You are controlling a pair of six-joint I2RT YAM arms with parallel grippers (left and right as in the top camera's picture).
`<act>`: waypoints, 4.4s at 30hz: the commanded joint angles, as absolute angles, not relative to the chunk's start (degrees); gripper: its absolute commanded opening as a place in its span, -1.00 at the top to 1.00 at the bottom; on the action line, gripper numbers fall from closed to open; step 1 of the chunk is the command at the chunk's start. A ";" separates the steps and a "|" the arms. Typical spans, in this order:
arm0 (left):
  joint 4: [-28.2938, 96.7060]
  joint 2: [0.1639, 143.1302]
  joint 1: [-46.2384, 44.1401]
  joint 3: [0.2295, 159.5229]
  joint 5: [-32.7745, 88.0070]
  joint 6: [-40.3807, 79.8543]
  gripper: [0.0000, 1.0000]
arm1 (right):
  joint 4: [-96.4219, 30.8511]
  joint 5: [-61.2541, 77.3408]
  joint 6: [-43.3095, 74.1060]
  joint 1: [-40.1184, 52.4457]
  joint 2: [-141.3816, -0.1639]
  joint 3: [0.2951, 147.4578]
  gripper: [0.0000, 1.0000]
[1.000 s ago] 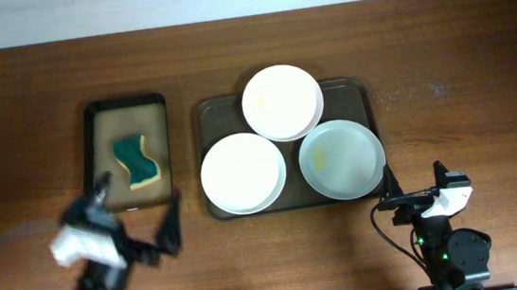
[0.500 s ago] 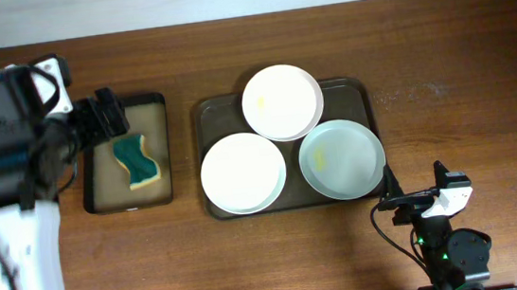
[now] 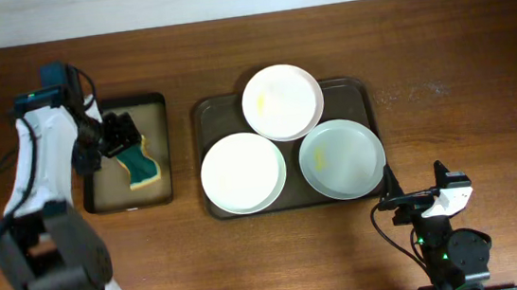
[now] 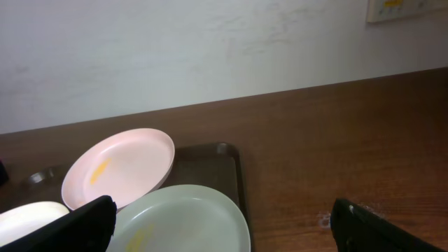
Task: Clean dirty plates on tray and stack at the side
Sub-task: 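Move the left gripper down to the green sponge and grasp it, then lift the sponge with the left gripper out of the soapy tray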
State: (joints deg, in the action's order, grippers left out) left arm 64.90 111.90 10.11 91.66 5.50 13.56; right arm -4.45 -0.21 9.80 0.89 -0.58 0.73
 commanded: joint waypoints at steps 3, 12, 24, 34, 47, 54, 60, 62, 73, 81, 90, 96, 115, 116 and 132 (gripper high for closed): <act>64.07 120.05 10.28 92.09 5.34 14.48 -0.98 | -4.69 -0.73 9.26 0.69 -0.21 0.32 -0.97; 61.73 125.29 10.28 92.09 5.28 13.39 -0.59 | -4.69 -0.71 9.26 0.69 -0.19 0.32 -0.97; 59.44 125.29 10.28 92.09 5.06 13.43 -0.99 | -4.69 -0.73 9.26 0.69 -0.21 0.32 -0.96; 51.35 125.29 10.31 92.09 4.60 13.41 -0.84 | -4.69 -0.71 9.26 0.69 -0.19 0.32 -0.97; 55.57 125.29 10.17 92.09 4.69 13.43 -0.99 | -4.69 -0.71 9.26 0.69 -0.19 0.32 -0.97; 65.95 125.29 10.17 92.09 4.69 13.43 -0.99 | -4.69 -0.71 9.26 0.69 -0.21 0.32 -0.97; 66.72 125.29 10.20 92.09 4.69 13.43 0.53 | -4.69 -0.71 9.26 0.69 -0.21 0.32 -0.97; 66.26 125.29 10.20 92.09 4.69 13.43 1.00 | -4.69 -0.71 9.26 0.69 -0.21 0.32 -0.97; 58.67 125.29 10.20 92.09 4.64 13.43 -0.99 | -4.69 -0.73 9.26 0.69 -0.21 0.32 -0.97; 57.56 125.29 10.20 92.09 4.67 13.43 0.13 | -4.69 -0.71 9.26 0.69 -0.21 0.32 -0.97; 65.08 125.23 10.20 97.06 4.71 13.45 1.00 | -4.69 -0.73 9.26 0.69 -0.21 0.32 -0.97; 80.18 125.23 10.20 114.06 5.15 13.47 1.00 | -4.69 -0.71 9.26 0.69 -0.21 0.32 -0.97; 74.46 126.06 10.31 122.26 11.68 13.45 1.00 | -4.69 -0.71 9.26 0.69 -0.21 0.32 -0.97; 72.25 126.06 10.35 119.15 13.26 13.43 1.00 | -4.69 -0.71 9.26 0.69 -0.19 0.32 -0.97; 63.44 112.49 14.15 118.04 30.13 7.22 1.00 | -4.69 -0.71 9.26 0.69 -0.19 0.32 -0.97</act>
